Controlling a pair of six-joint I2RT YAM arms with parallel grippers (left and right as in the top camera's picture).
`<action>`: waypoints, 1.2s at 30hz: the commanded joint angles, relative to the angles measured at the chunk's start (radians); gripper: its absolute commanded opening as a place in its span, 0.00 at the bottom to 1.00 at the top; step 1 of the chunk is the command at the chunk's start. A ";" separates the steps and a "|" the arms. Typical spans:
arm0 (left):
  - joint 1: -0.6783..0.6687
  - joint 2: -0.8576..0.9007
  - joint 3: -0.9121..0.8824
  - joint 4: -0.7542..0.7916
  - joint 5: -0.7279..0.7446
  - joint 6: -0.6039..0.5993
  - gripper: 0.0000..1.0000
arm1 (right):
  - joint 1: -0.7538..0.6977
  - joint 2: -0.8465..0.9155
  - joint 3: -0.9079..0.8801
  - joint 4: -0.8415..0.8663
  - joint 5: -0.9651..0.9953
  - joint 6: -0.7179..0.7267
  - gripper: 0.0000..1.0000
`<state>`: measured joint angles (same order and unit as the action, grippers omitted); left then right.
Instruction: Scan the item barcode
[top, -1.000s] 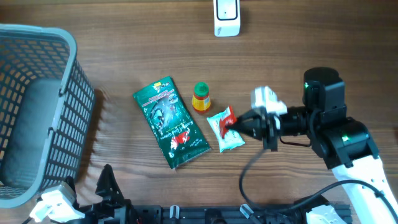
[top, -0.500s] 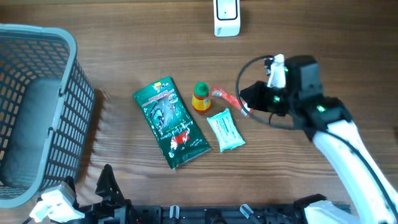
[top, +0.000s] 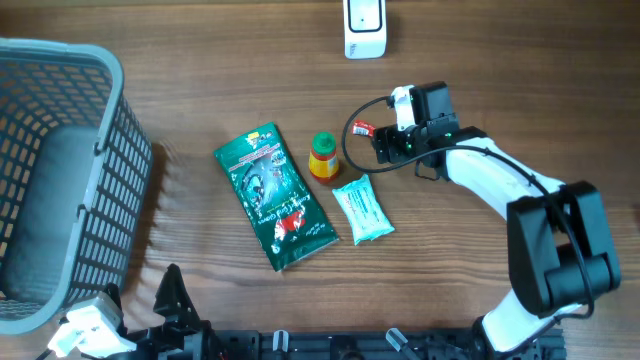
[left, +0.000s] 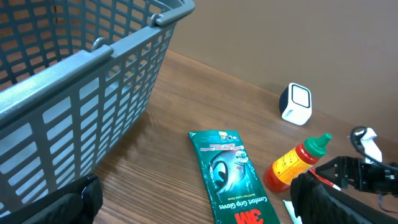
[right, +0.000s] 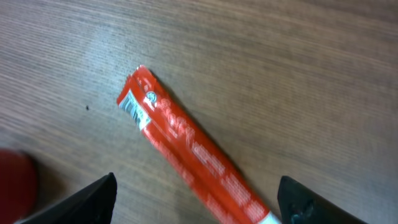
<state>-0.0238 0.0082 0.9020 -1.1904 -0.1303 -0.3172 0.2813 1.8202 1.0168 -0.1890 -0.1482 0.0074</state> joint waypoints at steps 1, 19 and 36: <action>0.006 -0.002 -0.001 0.001 -0.002 -0.006 1.00 | -0.001 0.020 0.005 0.056 -0.043 -0.095 0.86; 0.006 -0.002 -0.001 0.001 -0.002 -0.006 1.00 | -0.125 0.153 0.005 0.030 -0.378 -0.136 0.49; 0.006 -0.002 -0.001 0.001 -0.002 -0.006 1.00 | -0.077 -0.230 0.005 -0.292 -0.246 0.123 0.05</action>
<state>-0.0238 0.0082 0.9020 -1.1904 -0.1307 -0.3172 0.1753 1.7100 1.0203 -0.4763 -0.3946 0.1131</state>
